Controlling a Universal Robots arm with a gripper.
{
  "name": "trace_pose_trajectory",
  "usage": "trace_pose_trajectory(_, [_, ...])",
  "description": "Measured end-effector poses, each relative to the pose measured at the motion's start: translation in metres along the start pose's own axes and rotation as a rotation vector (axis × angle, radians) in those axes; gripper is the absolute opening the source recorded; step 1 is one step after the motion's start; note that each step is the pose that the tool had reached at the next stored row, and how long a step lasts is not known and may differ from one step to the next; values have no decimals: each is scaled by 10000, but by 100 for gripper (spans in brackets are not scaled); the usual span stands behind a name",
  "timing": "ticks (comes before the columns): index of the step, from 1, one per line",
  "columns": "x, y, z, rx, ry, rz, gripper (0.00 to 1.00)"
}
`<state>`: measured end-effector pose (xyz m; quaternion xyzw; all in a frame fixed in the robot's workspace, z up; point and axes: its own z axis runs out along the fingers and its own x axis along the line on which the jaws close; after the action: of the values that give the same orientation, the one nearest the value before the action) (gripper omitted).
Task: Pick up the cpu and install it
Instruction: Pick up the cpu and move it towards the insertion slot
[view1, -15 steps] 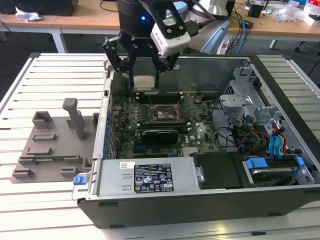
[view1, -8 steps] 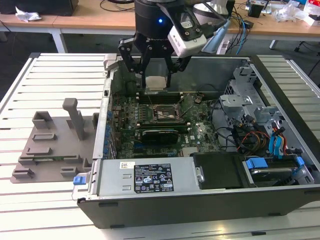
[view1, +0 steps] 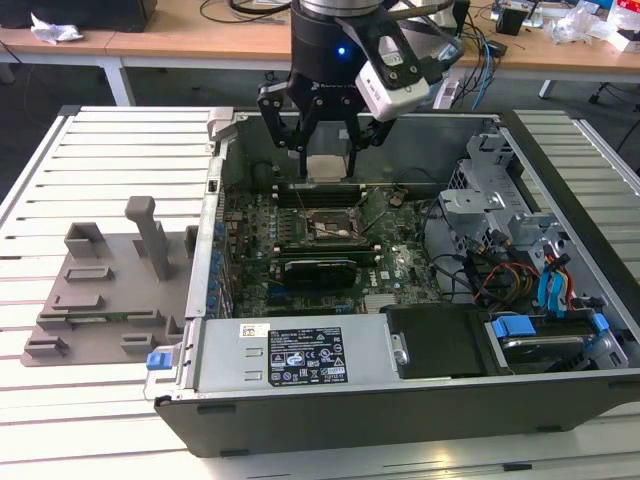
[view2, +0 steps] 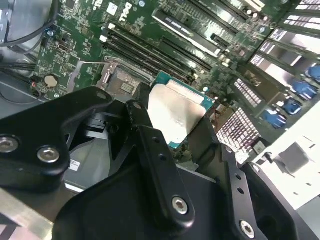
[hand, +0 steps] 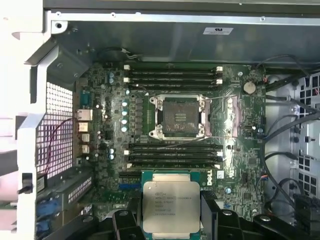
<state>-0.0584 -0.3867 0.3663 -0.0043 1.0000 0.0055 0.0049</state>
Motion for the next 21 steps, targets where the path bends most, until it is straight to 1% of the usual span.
trace_pose_trajectory(1, [-8, 31, 27, 3, 2, 0, 55])
trace_pose_trajectory(3, [-23, 56, 52, 2, 1, -2, 55])
trace_pose_trajectory(5, [-35, 65, 74, 2, 3, -2, 55])
trace_pose_trajectory(13, [-64, 74, 173, 3, 4, -1, 55])
trace_pose_trajectory(15, [-73, 74, 216, 2, 3, -1, 55])
trace_pose_trajectory(18, [-85, 76, 259, 2, 4, -2, 55])
trace_pose_trajectory(21, [-102, 78, 324, 3, 5, -2, 55])
